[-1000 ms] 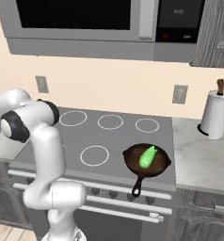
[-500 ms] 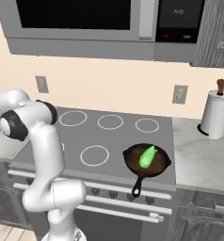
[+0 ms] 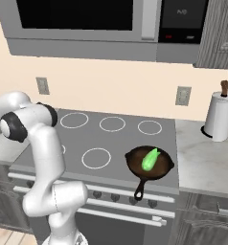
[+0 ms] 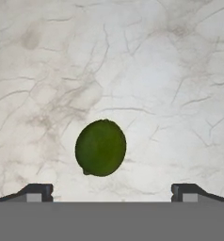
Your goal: Put the corn and lime in the pan. Then turn on the front right burner and set the heat to medium.
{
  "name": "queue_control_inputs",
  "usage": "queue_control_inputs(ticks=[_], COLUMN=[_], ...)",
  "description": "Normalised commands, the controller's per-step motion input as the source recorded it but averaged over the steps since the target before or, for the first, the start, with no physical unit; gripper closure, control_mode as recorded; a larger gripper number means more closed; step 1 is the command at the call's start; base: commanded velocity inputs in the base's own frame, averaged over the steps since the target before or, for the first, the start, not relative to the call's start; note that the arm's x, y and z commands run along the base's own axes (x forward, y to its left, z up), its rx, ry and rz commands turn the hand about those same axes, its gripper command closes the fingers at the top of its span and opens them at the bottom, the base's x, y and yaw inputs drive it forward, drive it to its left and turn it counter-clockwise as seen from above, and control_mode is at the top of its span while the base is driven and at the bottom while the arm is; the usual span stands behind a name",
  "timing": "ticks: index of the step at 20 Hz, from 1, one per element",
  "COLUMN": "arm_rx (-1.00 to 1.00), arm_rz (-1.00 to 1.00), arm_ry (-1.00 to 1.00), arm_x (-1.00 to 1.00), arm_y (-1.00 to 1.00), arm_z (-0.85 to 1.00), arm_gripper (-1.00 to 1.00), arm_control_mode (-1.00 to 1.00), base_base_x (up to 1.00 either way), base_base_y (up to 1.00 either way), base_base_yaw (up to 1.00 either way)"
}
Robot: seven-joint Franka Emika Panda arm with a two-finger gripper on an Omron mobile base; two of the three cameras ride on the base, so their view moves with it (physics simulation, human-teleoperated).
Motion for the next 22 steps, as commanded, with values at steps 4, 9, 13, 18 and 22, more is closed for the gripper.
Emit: queue_control_inputs(ticks=[4, 9, 13, 18, 22], arm_rx=[0.0, 0.0, 0.0, 0.0, 0.0], arm_rz=[0.0, 0.0, 0.0, 0.0, 0.0], arm_ry=[-0.02, 0.0, 0.0, 0.0, 0.0], arm_x=[0.08, 0.0, 0.0, 0.0, 0.0], arm_y=[0.0, 0.0, 0.0, 0.08, 0.23], arm_z=[-0.1, -0.3, -0.36, -0.21, -0.02], arm_gripper=[-1.0, -1.0, -1.0, -1.0, -1.0], arm_control_mode=[-1.0, -1.0, -1.0, -1.0, -1.0], base_base_x=[0.0, 0.0, 0.0, 0.0, 0.0], base_base_y=[0.0, 0.0, 0.0, 0.0, 0.0], base_base_yaw=[0.0, 0.0, 0.0, 0.0, 0.0])
